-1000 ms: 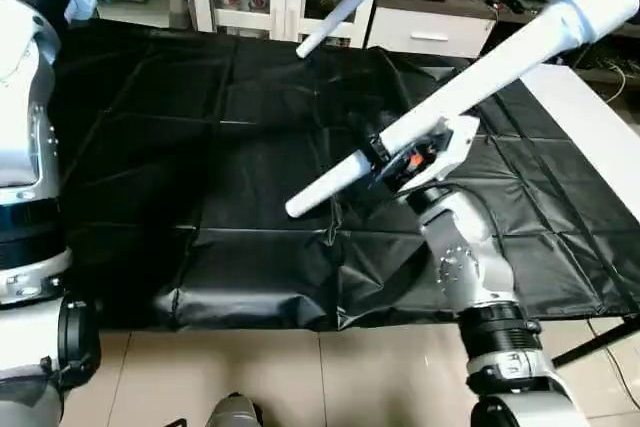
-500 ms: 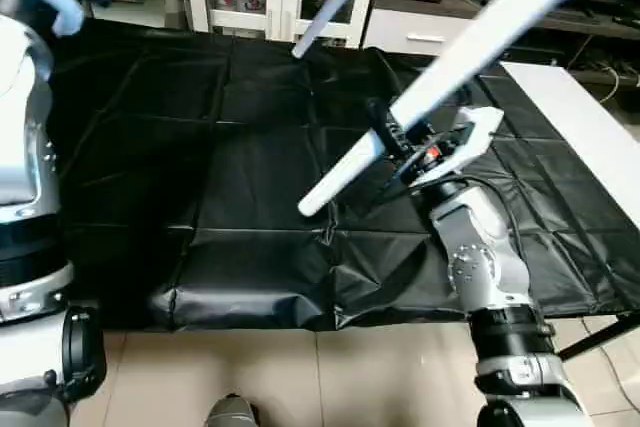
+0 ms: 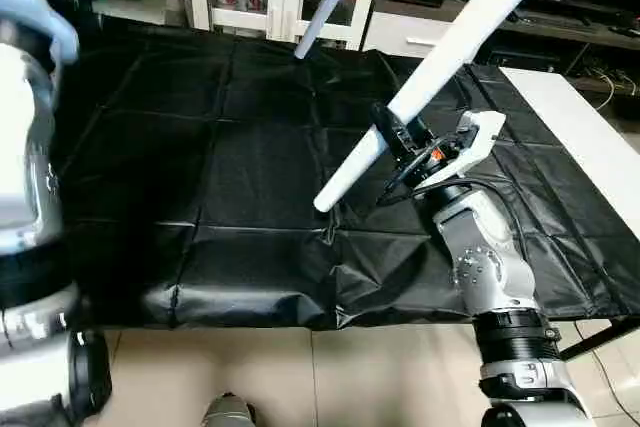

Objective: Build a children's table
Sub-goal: Flip table

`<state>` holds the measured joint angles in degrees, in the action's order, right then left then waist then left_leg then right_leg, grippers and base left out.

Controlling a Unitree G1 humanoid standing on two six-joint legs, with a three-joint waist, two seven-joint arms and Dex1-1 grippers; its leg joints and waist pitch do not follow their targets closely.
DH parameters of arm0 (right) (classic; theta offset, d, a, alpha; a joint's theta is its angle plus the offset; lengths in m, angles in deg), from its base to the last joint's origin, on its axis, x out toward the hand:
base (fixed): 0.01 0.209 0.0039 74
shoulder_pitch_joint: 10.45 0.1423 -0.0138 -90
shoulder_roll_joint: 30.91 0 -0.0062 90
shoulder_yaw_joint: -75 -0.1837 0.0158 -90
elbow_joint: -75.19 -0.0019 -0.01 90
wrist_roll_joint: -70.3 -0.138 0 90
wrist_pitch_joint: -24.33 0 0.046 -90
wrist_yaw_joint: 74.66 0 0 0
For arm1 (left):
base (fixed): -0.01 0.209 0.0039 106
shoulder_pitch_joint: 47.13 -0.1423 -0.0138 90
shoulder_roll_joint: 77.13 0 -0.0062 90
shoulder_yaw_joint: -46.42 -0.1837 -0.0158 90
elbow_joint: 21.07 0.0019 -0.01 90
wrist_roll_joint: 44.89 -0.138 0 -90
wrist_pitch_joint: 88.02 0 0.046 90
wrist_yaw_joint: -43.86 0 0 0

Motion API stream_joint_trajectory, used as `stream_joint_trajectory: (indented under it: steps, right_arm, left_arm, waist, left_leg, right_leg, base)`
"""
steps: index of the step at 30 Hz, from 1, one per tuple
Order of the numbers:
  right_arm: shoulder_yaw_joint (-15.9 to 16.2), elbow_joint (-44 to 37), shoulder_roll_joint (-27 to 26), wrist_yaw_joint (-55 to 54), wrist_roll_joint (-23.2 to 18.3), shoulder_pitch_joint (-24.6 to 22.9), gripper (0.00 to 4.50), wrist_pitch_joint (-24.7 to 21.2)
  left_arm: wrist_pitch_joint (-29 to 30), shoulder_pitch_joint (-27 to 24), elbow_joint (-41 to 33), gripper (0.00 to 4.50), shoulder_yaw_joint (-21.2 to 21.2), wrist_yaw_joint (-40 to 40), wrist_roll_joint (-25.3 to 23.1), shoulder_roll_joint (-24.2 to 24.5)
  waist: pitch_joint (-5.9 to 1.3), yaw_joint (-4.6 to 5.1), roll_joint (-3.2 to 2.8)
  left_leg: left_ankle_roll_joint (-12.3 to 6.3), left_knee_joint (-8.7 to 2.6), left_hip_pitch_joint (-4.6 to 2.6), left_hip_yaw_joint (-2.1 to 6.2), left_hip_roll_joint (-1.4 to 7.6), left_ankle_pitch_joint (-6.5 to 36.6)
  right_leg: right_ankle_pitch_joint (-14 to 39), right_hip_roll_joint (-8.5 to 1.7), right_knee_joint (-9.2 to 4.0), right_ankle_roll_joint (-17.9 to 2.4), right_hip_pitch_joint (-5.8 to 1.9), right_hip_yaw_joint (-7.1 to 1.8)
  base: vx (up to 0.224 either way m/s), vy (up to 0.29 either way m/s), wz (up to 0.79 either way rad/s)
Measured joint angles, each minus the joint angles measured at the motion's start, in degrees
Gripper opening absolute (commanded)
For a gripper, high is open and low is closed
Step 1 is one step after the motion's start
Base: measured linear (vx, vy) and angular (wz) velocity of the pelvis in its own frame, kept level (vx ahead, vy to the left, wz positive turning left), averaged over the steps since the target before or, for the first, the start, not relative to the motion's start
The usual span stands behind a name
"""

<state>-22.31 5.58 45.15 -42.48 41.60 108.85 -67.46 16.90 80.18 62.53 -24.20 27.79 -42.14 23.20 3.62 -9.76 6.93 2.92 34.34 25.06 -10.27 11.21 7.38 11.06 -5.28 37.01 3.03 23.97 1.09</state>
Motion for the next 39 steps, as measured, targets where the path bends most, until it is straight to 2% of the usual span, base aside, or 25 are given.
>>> stream_joint_trajectory:
  steps: [5,11,16,19,24,29,32,36,37,39]
  right_arm:
    - [0.47,-0.72,0.65,-0.07,1.21,-0.73,1.57,0.00]
    - [1.69,-4.87,2.82,-0.30,3.65,-5.55,1.57,0.08]
    - [2.77,-8.40,3.80,-0.40,5.34,-10.28,1.54,0.06]
    - [3.29,-9.51,3.75,-1.32,6.51,-10.95,1.52,0.07]
    - [4.99,-12.54,3.23,-3.25,8.44,-13.34,1.52,0.42]
    - [6.32,-12.83,3.35,-5.36,12.46,-15.01,1.52,3.55]
    - [6.59,-12.63,3.13,-7.82,13.52,-15.72,1.52,4.50]
    - [6.56,-12.31,3.06,-10.04,14.22,-16.22,1.52,5.16]
    - [6.55,-12.23,3.06,-10.53,14.68,-16.33,1.52,5.33]
    - [6.39,-11.72,2.95,-10.75,14.84,-16.44,1.52,5.96]
  left_arm:
    - [-0.37,-3.46,-2.14,1.92,0.94,0.08,0.36,-0.90]
    - [-4.87,-12.66,-3.80,1.86,2.13,0.52,2.11,-4.96]
    - [-11.31,-21.28,-3.23,1.78,2.12,0.64,2.18,-9.16]
    - [-11.64,-22.15,-1.80,1.74,2.07,0.86,2.11,-9.43]
    - [-12.91,-24.37,-1.66,1.69,2.27,1.81,2.05,-9.29]
    - [-15.54,-26.88,-1.43,1.67,2.26,2.14,1.85,-9.57]
    - [-17.12,-27.95,-1.27,1.66,1.81,2.13,1.39,-9.57]
    - [-18.01,-28.66,-1.05,1.66,0.88,1.85,1.00,-9.34]
    - [-18.03,-28.87,-1.04,2.22,0.69,1.53,1.18,-9.26]
    - [-18.16,-29.07,-1.05,2.36,0.18,1.02,1.38,-9.08]
  waist:
    - [-0.07,0.09,0.32]
    - [-0.08,-0.21,0.84]
    - [-0.22,-0.25,1.32]
    - [-0.23,-0.24,1.49]
    - [-0.25,-0.18,1.51]
    - [-0.16,0.07,1.37]
    - [-0.11,0.11,1.29]
    - [-0.12,0.13,1.02]
    - [-0.11,0.18,0.92]
    - [-0.05,0.30,0.80]
  left_leg:
    - [0.00,0.07,-0.01,0.00,-0.01,0.00]
    - [-0.01,0.06,-0.02,0.04,0.02,0.01]
    - [-0.01,0.09,-0.07,0.11,0.02,0.01]
    - [0.00,0.08,-0.09,0.29,0.02,0.01]
    - [0.00,0.07,-0.09,0.51,0.03,0.02]
    - [0.00,0.06,-0.18,0.60,0.16,0.02]
    - [0.00,0.03,-0.57,0.60,0.16,0.04]
    - [0.01,-0.19,-0.73,0.67,0.21,0.05]
    - [0.01,-0.19,-0.77,0.66,0.20,0.05]
    - [0.01,-0.19,-0.84,0.66,0.20,0.05]
  right_leg:
    - [0.00,-0.01,-0.01,0.00,-0.04,-0.03]
    - [0.01,-0.01,-0.02,0.03,-0.09,0.04]
    - [0.15,-0.02,-0.13,0.32,-0.25,0.07]
    - [0.15,0.01,-0.13,0.37,-0.07,0.20]
    - [0.15,-0.02,-0.60,0.37,-0.28,0.53]
    - [0.13,-0.11,-1.21,0.33,-0.65,0.98]
    - [0.14,-0.13,-1.46,0.33,-1.06,1.03]
    - [0.15,-0.13,-2.03,0.33,-1.19,1.25]
    - [0.15,-0.14,-2.06,0.32,-1.20,1.23]
    - [0.17,-0.15,-2.10,0.28,-1.20,1.29]
  base:
    - [0.000,0.000,0.00]
    - [0.000,0.000,0.00]
    - [0.000,0.000,0.00]
    - [0.000,0.000,0.00]
    - [0.000,0.000,0.00]
    - [0.000,0.000,0.00]
    - [0.000,0.000,0.00]
    - [0.000,0.000,0.00]
    - [0.000,0.000,0.00]
    - [0.000,0.000,0.00]
